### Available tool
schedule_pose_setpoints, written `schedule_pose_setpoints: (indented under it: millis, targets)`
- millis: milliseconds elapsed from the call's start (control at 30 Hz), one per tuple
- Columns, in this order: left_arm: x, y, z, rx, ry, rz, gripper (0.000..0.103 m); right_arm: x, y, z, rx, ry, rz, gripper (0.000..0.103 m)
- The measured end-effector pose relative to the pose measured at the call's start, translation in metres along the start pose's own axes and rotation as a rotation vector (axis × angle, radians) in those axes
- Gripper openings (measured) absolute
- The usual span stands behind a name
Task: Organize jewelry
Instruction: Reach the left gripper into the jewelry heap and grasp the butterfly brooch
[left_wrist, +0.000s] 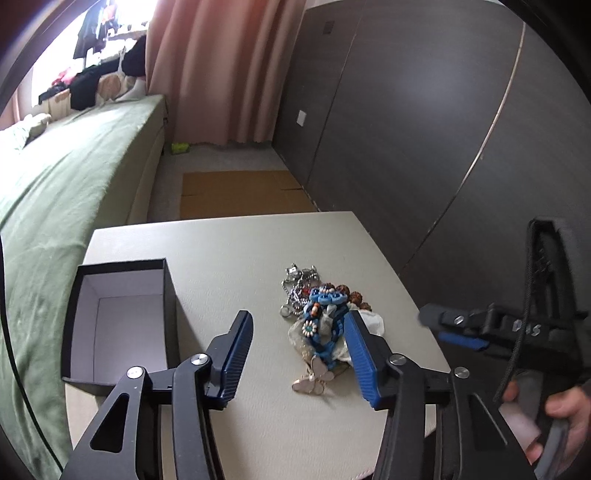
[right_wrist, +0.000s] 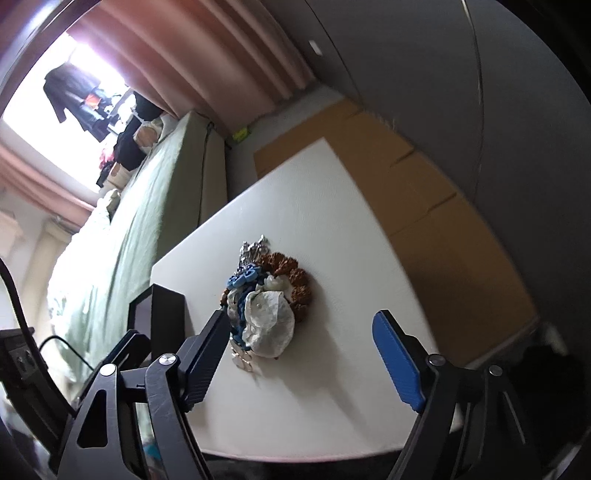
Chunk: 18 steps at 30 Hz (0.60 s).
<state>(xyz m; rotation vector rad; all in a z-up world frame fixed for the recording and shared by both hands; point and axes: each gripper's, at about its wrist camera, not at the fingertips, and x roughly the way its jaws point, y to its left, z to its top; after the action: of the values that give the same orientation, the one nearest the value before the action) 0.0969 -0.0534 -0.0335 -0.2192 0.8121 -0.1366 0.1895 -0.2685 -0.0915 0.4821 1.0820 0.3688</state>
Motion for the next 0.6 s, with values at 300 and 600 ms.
schedule_pose_setpoints:
  millis: [300, 600]
  targets:
    - [0.028, 0.010, 0.023, -0.038, 0.055, 0.001, 0.045, 0.051, 0.005, 0.006, 0.051, 0.100, 0.064, 0.076]
    - [0.050, 0.021, 0.006, -0.071, 0.107, -0.034, 0.042, 0.079, 0.008, 0.004, 0.055, 0.159, 0.041, 0.015]
